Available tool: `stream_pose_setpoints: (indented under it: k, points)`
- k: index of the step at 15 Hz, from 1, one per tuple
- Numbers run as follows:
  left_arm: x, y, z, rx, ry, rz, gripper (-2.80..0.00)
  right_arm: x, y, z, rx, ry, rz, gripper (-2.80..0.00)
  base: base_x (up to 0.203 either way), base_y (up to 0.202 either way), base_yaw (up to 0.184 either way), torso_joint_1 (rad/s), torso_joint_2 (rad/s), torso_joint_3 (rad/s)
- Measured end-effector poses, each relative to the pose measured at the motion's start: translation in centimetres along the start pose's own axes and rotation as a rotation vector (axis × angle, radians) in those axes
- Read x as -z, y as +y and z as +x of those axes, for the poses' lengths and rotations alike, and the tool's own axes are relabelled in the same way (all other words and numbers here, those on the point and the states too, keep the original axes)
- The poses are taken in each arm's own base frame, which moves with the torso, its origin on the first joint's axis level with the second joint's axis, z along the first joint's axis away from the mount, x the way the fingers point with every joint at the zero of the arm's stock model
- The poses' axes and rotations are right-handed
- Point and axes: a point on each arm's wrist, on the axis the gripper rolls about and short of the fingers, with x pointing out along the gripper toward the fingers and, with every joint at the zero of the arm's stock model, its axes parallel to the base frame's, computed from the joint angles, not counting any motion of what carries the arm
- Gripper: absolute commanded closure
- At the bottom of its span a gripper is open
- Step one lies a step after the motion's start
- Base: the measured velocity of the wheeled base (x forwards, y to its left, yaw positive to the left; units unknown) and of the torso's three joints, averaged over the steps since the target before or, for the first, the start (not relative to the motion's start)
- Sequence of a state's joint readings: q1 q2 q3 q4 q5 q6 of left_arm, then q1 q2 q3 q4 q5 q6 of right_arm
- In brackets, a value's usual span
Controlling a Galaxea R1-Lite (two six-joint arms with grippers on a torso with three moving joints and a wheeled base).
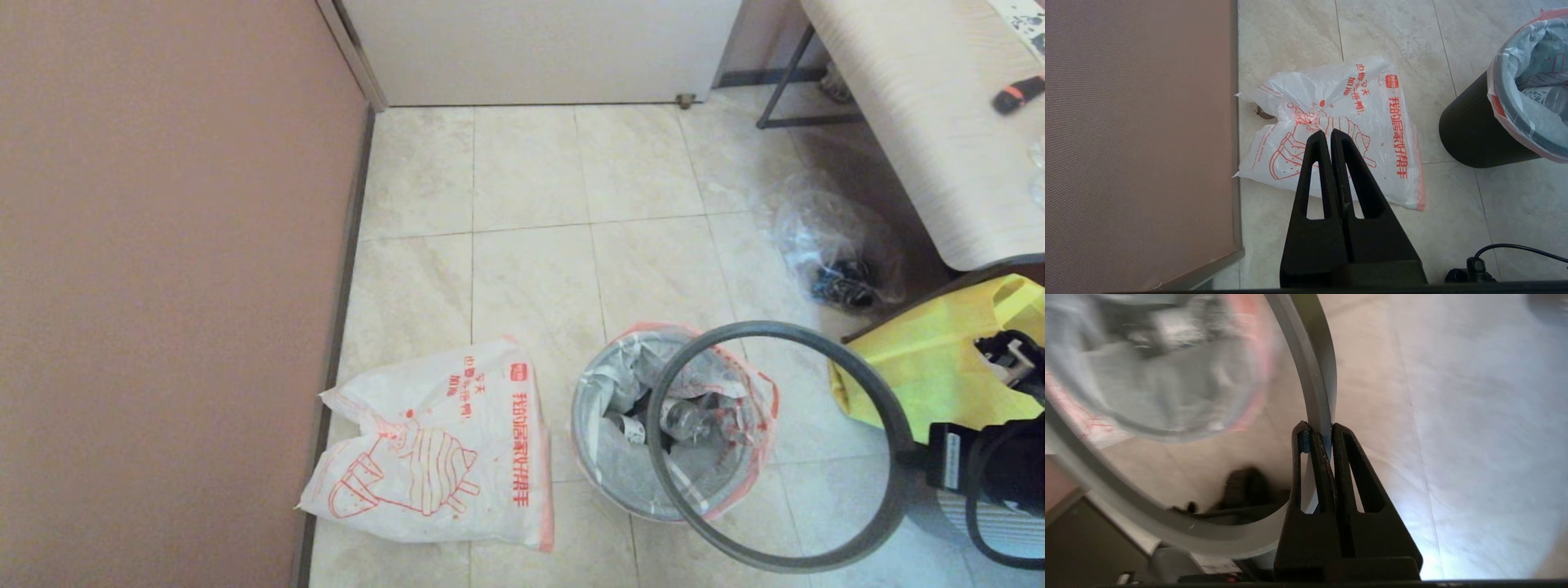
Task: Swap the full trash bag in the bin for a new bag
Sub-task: Place the trash can ring on the floor
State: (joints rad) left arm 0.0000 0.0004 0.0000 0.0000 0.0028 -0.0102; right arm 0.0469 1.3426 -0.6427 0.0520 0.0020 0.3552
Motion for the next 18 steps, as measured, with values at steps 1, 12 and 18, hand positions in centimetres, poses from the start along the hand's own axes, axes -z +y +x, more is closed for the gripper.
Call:
stream_pose_setpoints:
  k: [1, 12, 18]
  points:
    - [0.0, 0.0, 0.0, 0.000, 0.000, 0.000, 0.00, -0.1, -1.4, 0.1, 0.017, 0.006, 0.013, 0.00, 0.000, 0.000, 0.000, 0.000, 0.00, 0.000]
    - [0.0, 0.0, 0.0, 0.000, 0.000, 0.000, 0.00, 0.9, -14.4, 3.8, 0.162, 0.149, 0.063, 0.00, 0.000, 0.000, 0.000, 0.000, 0.00, 0.000]
    - [0.0, 0.0, 0.0, 0.000, 0.000, 0.000, 0.00, 2.6, -18.0, 10.6, 0.193, 0.177, 0.040, 0.00, 0.000, 0.000, 0.000, 0.000, 0.00, 0.000]
